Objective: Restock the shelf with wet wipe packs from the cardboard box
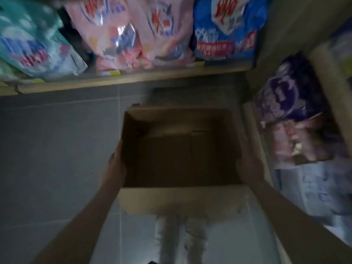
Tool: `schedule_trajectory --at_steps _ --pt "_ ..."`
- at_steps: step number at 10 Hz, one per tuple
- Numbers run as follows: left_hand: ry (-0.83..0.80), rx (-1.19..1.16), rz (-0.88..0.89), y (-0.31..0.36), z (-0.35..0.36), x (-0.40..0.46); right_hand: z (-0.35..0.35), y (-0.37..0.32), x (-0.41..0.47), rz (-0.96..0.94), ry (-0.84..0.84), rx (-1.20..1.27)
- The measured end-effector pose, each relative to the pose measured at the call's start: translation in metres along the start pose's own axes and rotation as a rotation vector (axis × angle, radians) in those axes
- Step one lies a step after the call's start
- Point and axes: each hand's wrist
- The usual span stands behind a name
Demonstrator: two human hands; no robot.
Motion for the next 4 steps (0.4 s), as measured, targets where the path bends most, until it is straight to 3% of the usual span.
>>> schedule_trajectory --at_steps 2,3,4 --pt "0.025 0.26 0.055 -0.038 0.051 0.027 0.078 0.01 0.015 0.006 -0.036 0.065" --pt "-0.02 0.354 0.09 -0.017 0.036 0.035 0.066 0.008 0.027 0.013 -0.174 0.017" --pt "0.012 0.42 0.202 0.045 -0.007 0.035 0.015 -0.021 0.037 0.022 -0.223 -0.036"
Point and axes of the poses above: each hand's wrist, its own x-axis towards the middle knuckle, its own z-axis out of the palm, y = z × x, and after that the axes turned 9 degrees about y, right-handed
